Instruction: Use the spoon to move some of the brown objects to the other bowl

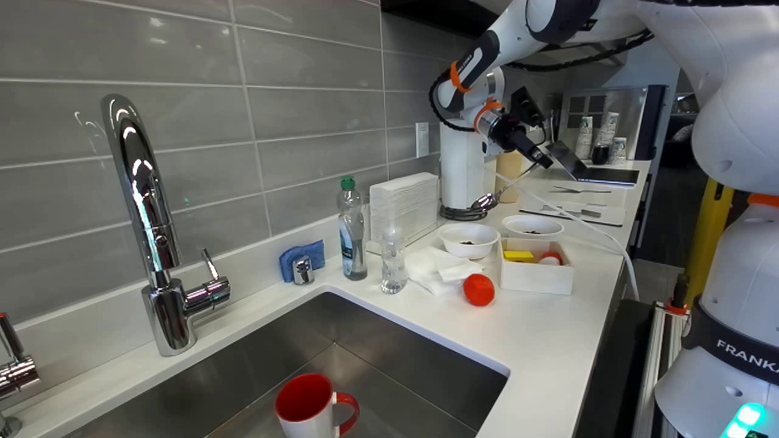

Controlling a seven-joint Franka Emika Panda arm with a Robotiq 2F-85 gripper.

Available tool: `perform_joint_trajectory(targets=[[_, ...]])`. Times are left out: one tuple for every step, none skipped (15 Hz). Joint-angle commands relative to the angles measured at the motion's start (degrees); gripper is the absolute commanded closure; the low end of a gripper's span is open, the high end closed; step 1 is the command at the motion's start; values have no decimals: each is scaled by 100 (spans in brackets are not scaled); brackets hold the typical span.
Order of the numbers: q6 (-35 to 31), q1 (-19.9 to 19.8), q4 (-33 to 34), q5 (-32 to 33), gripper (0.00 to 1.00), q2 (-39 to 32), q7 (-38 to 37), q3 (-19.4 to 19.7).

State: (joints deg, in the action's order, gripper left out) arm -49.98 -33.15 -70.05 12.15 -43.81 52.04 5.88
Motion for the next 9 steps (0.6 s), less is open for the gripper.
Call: perform_joint_trajectory(targets=[[-346, 143, -404, 31, 99, 16, -259, 52], [-478, 156, -491, 1, 99, 59, -339, 51], [-617, 167, -577, -37, 99, 101, -418, 49], [-739, 181, -660, -79, 99, 138, -488, 48], [-901, 203, -783, -125, 99, 193, -578, 50], [-1029, 221, -870, -158, 99, 231, -640, 51], [-1169, 242, -981, -189, 99, 281, -703, 57], [-1285, 263, -1081, -207, 99, 326, -744, 63], [-1415, 275, -1183, -234, 99, 380, -789, 73]])
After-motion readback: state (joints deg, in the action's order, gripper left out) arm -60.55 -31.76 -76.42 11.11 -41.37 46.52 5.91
